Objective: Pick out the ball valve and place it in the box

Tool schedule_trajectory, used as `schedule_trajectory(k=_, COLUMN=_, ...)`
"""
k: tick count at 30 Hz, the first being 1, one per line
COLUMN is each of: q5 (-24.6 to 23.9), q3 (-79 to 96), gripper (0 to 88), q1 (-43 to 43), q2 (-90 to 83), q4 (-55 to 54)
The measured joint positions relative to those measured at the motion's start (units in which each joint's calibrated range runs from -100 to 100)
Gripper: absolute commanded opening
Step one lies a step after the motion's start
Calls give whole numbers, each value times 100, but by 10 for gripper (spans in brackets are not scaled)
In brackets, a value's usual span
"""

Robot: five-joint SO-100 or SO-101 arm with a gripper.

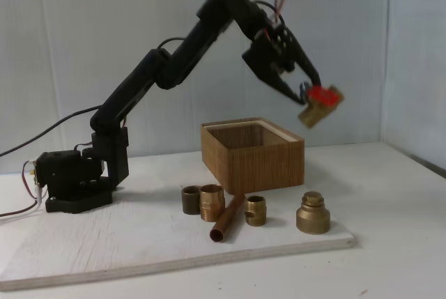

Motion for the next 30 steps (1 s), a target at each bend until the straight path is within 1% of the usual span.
schedule_trajectory(k=6, q5=-88, q3=-45, gripper=14, q1=-133, q2=-229, q4=9)
schedule_trajectory(k=12, q5=-124, q3=345, gripper=17, q1=-378, q2=-1110, q4=9)
schedule_trajectory(k=19, q5=-351, q3=1670, gripper=17, q1=-830, q2=-1965, q4=9)
schedule_trajectory(k=30, q5=-868, q3=4122, gripper=14, q1=-1734, q2=-3100, q4=9)
